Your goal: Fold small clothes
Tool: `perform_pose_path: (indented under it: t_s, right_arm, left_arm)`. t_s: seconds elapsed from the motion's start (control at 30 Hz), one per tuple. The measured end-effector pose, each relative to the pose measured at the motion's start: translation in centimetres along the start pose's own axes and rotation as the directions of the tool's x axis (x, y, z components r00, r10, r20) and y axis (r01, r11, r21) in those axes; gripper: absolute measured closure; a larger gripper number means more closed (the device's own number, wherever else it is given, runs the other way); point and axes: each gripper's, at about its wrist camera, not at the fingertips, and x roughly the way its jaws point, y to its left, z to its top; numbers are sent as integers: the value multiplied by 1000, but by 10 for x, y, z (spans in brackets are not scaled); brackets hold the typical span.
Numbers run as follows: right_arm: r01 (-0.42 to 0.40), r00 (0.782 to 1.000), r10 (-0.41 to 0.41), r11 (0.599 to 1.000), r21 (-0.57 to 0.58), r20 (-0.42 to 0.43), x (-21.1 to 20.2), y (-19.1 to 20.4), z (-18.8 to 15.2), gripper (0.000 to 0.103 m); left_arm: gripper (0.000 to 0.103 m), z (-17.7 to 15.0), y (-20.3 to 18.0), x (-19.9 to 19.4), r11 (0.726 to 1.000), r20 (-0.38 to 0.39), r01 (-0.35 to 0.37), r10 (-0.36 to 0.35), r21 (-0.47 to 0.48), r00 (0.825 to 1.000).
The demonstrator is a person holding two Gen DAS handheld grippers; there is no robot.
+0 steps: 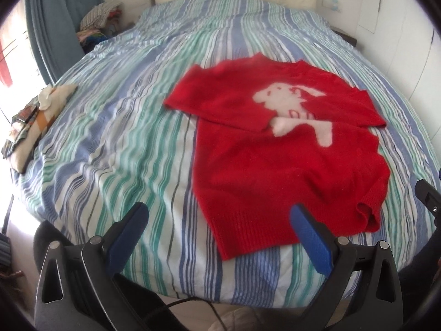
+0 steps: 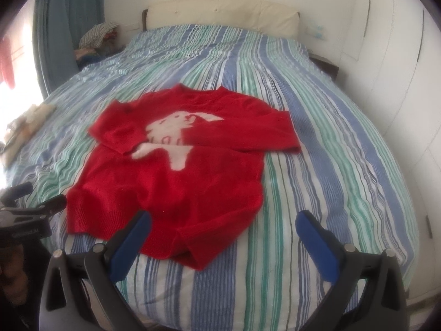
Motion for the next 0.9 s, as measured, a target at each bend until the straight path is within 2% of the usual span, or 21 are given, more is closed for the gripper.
perform_pose_path:
  t_s: [0.9]
  right_arm:
    - [-25,999,25,1000,0,-21,3,6,-5,0]
  left_arm:
    - [0,3,-3,-4,1000,15,-11,11,7,1000]
